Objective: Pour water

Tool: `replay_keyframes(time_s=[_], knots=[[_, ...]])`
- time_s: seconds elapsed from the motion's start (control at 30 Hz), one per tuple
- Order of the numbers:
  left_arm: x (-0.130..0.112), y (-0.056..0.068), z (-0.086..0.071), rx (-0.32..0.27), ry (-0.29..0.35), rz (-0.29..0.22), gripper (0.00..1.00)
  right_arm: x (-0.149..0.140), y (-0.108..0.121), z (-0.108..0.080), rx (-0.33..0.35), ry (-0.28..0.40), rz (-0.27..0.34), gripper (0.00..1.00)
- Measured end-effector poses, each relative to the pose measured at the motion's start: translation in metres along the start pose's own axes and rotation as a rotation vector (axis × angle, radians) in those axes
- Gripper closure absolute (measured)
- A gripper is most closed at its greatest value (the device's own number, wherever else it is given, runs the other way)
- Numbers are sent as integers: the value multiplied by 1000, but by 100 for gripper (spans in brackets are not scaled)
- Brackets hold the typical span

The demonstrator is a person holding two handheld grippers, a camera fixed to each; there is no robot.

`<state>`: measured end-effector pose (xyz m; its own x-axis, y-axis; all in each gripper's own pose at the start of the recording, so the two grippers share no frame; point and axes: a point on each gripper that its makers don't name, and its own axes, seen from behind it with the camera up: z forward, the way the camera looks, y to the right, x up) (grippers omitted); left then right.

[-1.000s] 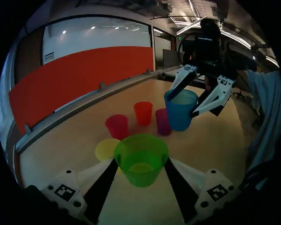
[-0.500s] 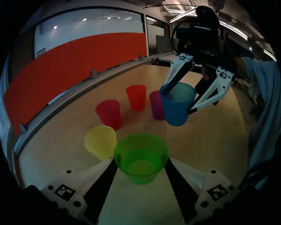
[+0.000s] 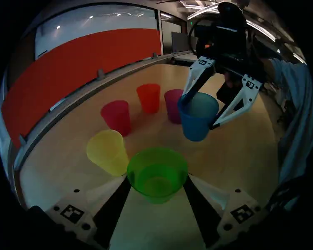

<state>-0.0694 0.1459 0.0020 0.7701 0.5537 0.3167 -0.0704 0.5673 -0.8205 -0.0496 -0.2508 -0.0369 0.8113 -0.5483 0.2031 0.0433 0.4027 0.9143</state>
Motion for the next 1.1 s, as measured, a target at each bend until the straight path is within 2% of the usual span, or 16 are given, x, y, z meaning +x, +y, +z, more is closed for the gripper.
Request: replay_keyframes(time_s=[0.3,0.87,1.0,1.1], knots=[[-6,1,7,-10,-5,-17,15,-7,1,4,-2,-14,0,8],[-15,1,4,-15,5,-65,13,-12,-3,15,1,-24,7,8],[-16,2,3,-17,3,-70,1,-13,-4,18,0,-28,8,8],[-16,3,1,-19,4,-73,0,-15,-5,20,0,-31,7,8]])
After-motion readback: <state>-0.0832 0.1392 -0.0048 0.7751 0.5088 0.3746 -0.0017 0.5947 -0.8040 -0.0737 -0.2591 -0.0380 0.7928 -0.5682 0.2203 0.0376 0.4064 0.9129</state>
